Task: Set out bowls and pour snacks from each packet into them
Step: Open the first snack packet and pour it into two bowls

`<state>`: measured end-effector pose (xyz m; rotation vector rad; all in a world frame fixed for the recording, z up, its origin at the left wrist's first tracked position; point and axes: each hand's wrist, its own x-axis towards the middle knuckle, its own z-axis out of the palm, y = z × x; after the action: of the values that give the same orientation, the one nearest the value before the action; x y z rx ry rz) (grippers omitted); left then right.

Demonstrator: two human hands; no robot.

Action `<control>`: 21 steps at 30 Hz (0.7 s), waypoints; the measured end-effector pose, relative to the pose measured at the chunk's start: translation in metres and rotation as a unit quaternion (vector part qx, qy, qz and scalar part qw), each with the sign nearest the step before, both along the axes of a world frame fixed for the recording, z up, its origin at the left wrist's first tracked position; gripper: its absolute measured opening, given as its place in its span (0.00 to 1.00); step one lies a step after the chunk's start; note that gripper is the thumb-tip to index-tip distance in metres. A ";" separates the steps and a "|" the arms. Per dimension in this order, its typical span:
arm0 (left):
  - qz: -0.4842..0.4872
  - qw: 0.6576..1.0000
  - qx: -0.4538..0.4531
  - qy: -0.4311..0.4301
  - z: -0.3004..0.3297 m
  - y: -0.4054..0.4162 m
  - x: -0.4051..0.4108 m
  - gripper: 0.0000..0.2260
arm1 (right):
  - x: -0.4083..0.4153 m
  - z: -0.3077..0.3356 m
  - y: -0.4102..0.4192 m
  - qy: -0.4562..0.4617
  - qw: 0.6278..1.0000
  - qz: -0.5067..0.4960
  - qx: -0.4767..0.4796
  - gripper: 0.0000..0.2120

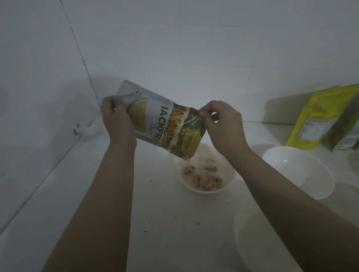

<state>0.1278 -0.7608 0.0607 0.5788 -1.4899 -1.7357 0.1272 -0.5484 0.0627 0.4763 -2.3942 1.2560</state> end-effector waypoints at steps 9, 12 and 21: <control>-0.003 1.000 0.003 0.001 -0.002 -0.002 0.000 0.10 | -0.003 0.004 0.000 0.003 1.000 0.004 -0.009 0.05; -0.003 1.000 0.003 0.002 -0.002 -0.003 0.000 0.11 | -0.003 0.003 0.000 0.001 1.000 0.009 -0.005 0.05; 0.006 1.000 0.015 -0.001 -0.004 -0.004 0.001 0.09 | -0.008 0.005 -0.004 0.019 1.000 0.008 -0.017 0.05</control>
<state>0.1285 -0.7650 0.0568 0.6035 -1.4602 -1.7527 0.1193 -0.5523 0.0679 0.5065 -2.3383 1.2794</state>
